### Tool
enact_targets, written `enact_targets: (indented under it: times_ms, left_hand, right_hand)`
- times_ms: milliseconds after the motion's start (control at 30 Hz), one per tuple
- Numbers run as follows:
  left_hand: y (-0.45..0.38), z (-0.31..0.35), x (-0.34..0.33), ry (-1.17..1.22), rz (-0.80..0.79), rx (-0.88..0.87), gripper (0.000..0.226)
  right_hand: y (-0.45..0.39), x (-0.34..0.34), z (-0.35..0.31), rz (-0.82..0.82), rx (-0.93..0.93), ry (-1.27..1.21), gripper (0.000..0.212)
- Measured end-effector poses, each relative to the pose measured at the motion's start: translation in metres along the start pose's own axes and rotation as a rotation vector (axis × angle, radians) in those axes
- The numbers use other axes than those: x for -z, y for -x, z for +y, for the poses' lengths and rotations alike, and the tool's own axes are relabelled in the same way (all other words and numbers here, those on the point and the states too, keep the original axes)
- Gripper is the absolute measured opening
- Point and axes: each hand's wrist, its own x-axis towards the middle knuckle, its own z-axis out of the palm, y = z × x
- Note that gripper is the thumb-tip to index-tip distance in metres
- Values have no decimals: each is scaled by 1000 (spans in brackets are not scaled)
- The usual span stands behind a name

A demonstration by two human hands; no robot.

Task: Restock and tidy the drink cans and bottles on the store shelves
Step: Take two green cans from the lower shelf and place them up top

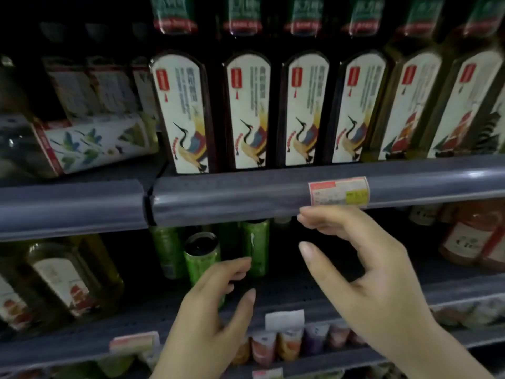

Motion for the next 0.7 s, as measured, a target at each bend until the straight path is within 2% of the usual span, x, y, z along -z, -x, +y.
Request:
enact_targets:
  times_ms: [233, 367, 600, 700]
  left_hand:
    - [5, 0, -32, -38, -96, 55, 44]
    - [1, 4, -53, -64, -140, 51, 42]
    - [1, 9, -83, -46, -176, 25, 40]
    - [6, 5, -82, -49, -136, 32, 39]
  right_hand:
    - [34, 13, 41, -25, -213, -4, 32]
    - [43, 19, 55, 7, -237, 17, 40]
    - [63, 28, 69, 33, -295, 25, 41]
    - [67, 27, 73, 3, -319, 30, 42]
